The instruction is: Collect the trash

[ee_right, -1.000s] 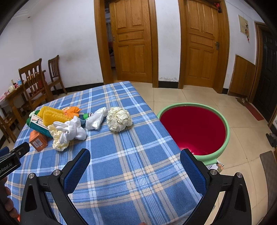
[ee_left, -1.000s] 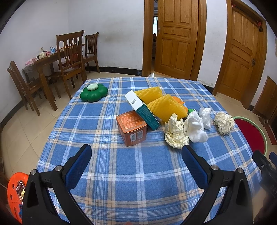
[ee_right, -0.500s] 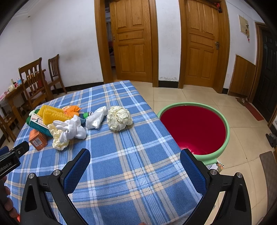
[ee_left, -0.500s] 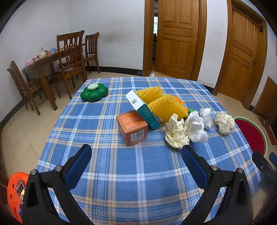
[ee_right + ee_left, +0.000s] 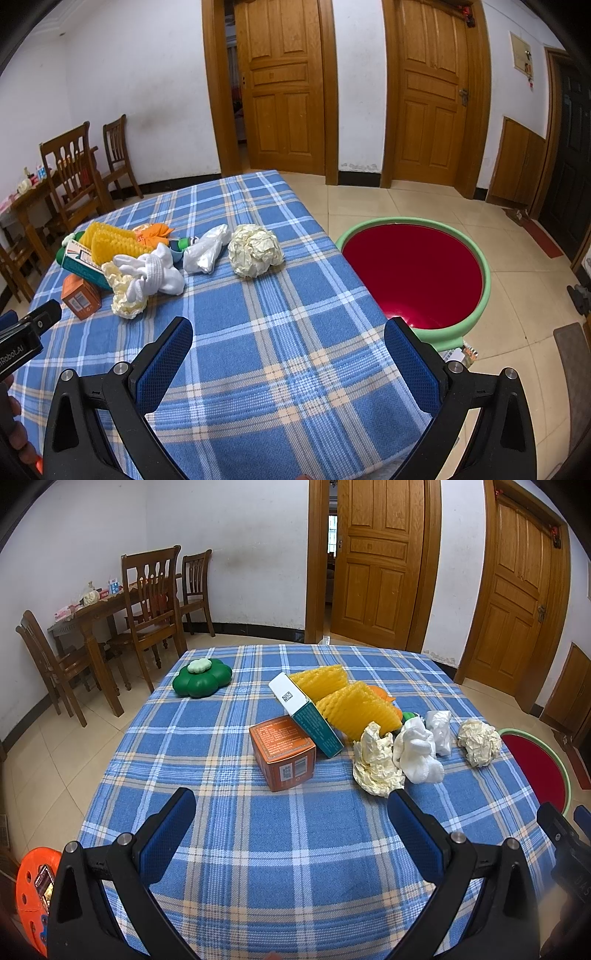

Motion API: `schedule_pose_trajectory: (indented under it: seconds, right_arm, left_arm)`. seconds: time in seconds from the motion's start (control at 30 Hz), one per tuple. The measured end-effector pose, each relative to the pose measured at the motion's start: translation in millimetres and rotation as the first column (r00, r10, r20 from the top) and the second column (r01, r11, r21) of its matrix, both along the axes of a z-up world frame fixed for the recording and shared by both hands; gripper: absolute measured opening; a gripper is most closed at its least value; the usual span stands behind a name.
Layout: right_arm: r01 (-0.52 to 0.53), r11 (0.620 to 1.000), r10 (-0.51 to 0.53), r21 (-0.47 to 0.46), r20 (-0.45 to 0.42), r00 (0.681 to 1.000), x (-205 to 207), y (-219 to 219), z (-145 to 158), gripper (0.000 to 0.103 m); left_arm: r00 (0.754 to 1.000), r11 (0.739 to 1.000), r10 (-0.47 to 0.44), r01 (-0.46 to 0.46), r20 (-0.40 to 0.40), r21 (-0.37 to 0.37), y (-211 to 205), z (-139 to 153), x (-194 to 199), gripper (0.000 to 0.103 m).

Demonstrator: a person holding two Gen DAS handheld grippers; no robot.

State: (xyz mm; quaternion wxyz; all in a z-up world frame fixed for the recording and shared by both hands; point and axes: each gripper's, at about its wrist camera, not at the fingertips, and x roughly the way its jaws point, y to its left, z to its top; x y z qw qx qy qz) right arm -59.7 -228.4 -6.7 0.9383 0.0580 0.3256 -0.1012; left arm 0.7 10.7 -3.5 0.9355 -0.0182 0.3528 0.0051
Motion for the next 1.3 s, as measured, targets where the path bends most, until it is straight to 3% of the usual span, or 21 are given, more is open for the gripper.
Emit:
schedule_pose_trajectory:
  seconds: [0.63, 1.3]
  right_arm:
    - [-0.01, 1.0, 0.01, -0.008, -0.02, 1.0, 6, 1, -5, 0.103]
    - [-0.121, 0.992, 0.117, -0.032, -0.101, 0.988, 82, 8, -5, 0.103]
  left_arm:
    - [0.999, 1.0, 0.03, -0.029, -0.027, 0.006, 8, -6, 5, 0.102]
    - [0.993, 0.997, 0.078, -0.077, -0.085, 0.024, 23, -22, 67, 0.102]
